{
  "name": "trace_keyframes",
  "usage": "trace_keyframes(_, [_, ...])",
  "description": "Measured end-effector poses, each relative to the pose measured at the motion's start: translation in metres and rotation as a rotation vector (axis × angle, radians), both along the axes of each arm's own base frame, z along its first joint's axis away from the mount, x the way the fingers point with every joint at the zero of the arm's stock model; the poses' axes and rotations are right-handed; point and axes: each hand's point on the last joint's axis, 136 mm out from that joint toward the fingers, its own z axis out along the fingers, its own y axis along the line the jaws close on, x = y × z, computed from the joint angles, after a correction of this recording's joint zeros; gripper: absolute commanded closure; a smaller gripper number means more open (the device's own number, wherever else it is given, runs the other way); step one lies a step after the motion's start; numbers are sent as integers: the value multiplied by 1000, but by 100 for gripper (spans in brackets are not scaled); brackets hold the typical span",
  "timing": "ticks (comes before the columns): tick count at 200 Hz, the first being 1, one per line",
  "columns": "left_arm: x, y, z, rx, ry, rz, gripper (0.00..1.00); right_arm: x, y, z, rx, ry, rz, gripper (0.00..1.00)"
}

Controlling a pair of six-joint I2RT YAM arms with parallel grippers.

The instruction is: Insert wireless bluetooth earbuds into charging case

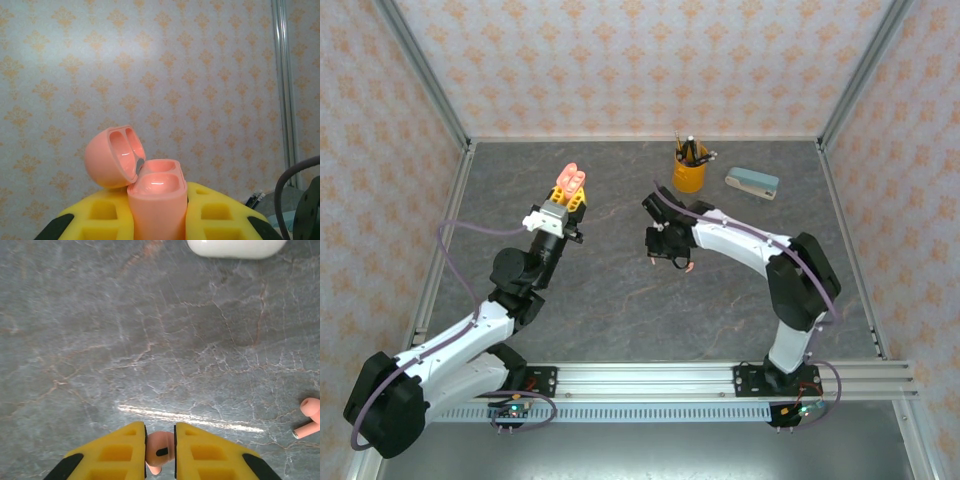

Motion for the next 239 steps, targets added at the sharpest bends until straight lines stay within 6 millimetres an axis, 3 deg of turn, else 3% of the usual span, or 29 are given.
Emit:
trace_keyframes(55, [0, 0, -1, 3, 5, 0, 100, -2, -2, -25, -27, 33, -3, 84])
trace_keyframes(125, [0, 0, -1, 3, 5, 0, 100, -3, -3, -30, -37, 41, -3, 84])
trace_keyframes(177, [0, 0, -1, -1, 7, -2, 100, -9, -12, -58, -111, 101, -8, 83])
trace_keyframes(239, [0, 0, -1, -3, 8, -3, 100, -10, -24, -60, -182, 110, -22, 66])
